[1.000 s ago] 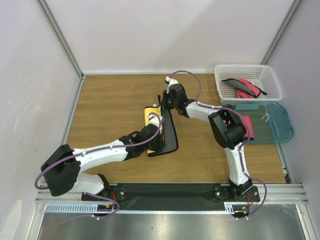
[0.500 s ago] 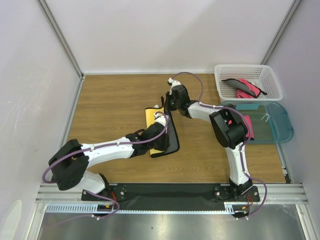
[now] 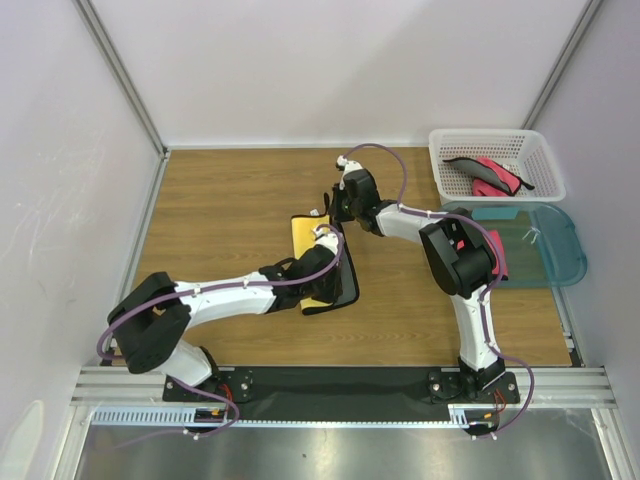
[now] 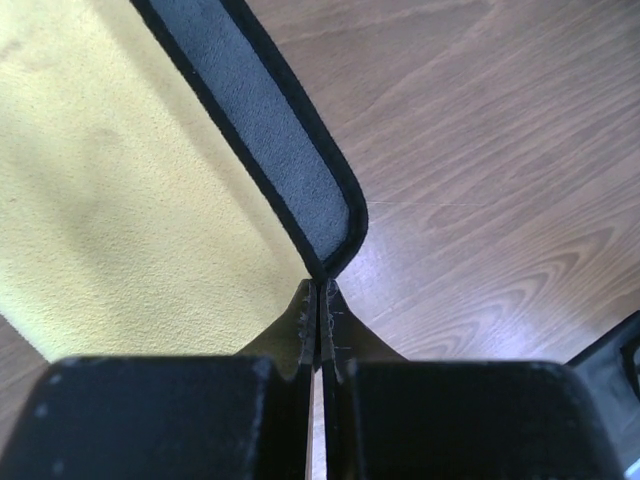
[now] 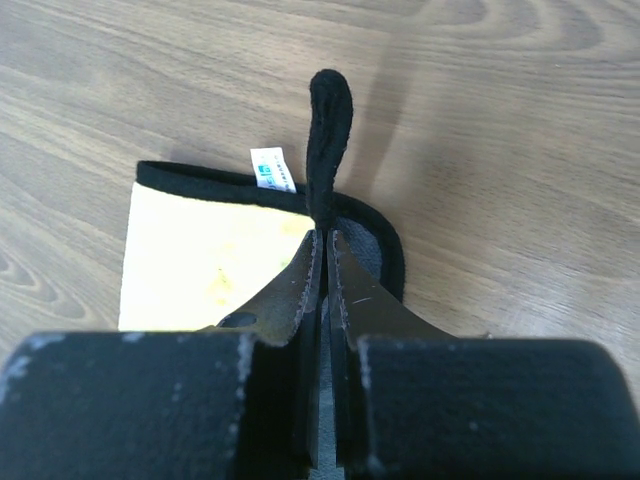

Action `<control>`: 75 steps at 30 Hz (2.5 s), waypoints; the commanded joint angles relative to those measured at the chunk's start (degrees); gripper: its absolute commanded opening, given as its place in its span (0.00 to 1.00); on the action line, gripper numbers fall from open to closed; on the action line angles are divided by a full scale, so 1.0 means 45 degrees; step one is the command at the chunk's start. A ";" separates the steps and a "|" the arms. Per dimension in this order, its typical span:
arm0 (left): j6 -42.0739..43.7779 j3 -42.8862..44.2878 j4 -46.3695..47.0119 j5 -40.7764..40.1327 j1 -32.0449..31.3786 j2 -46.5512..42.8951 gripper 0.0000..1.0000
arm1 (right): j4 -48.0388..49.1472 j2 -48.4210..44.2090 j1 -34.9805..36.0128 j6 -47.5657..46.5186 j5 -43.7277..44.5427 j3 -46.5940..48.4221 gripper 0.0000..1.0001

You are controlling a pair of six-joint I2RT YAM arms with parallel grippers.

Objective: Fold and stack the towels
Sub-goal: Fold the towel

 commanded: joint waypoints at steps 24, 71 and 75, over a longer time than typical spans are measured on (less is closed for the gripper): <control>0.0717 0.0969 -0.0277 0.0000 -0.0125 0.0269 0.01 | -0.1479 -0.0668 -0.0438 -0.0561 0.0341 0.0306 0.38; 0.2299 -0.0730 -0.1390 0.0289 0.1027 -0.2465 0.00 | -0.0443 -0.5923 0.1632 0.2837 -0.1946 -0.8308 0.21; 0.2339 -0.0886 -0.0962 0.1091 0.1027 -0.2699 0.00 | -0.0658 -0.5786 0.1652 0.2954 -0.1867 -0.8230 0.19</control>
